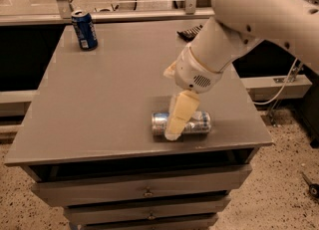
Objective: Move redbull can near pepsi can
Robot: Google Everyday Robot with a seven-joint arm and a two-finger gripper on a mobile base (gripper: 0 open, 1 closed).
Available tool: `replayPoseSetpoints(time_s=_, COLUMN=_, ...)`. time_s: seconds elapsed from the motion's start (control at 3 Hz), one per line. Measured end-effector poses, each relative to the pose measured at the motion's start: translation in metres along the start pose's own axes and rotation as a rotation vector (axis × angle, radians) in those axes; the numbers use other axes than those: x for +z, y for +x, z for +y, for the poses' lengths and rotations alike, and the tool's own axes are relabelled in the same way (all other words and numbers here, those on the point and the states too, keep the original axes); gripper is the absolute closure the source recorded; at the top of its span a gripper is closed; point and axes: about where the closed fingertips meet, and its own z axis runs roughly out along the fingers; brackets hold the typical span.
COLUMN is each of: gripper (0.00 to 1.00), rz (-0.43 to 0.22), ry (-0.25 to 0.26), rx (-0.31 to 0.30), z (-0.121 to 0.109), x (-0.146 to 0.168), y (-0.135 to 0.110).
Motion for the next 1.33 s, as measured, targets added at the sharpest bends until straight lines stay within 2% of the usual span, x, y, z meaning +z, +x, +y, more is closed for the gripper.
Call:
replayPoseSetpoints(time_s=0.33, gripper=0.0, rz=0.043, ry=0.045, rx=0.006, z=0.01, x=0.01, y=0.012)
replayPoseSetpoints(time_s=0.67, gripper=0.24, rz=0.085, ry=0.107, rx=0.017, z=0.011, x=0.024, y=0.019)
replayPoseSetpoints(time_s=1.0, gripper=0.48, rz=0.1, ry=0.142, rx=0.023, z=0.007, x=0.03, y=0.02)
replayPoseSetpoints(time_s=1.33, gripper=0.71, rz=0.099, ry=0.15, rx=0.024, z=0.004, x=0.03, y=0.02)
